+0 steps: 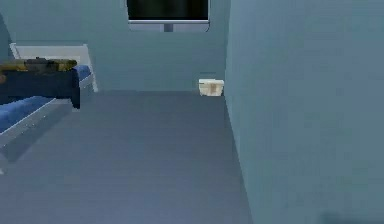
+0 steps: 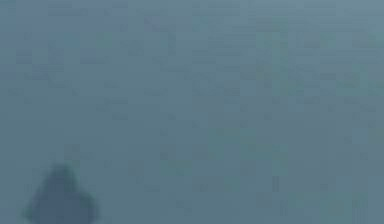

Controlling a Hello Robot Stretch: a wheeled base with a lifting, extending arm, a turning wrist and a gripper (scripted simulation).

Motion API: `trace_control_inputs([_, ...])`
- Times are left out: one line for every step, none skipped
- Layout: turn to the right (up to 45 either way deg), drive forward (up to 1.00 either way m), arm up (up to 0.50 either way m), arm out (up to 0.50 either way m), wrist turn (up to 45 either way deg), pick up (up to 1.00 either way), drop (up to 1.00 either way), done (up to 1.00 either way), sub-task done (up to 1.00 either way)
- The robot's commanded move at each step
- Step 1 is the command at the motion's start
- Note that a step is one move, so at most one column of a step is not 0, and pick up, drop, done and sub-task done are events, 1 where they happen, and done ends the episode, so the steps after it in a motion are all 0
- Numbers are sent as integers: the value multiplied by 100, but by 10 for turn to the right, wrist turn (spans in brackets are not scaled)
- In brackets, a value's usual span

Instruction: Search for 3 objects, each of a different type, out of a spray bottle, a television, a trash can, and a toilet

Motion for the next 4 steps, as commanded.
trace_control_inputs([0, 100, 0, 0, 0, 0, 0, 0, 0])
trace_control_inputs([0, 100, 0, 0, 0, 0, 0, 0, 0])
trace_control_inputs([60, 0, 0, 0, 0, 0, 0, 0, 0])
trace_control_inputs([0, 65, 0, 0, 0, 0, 0, 0, 0])
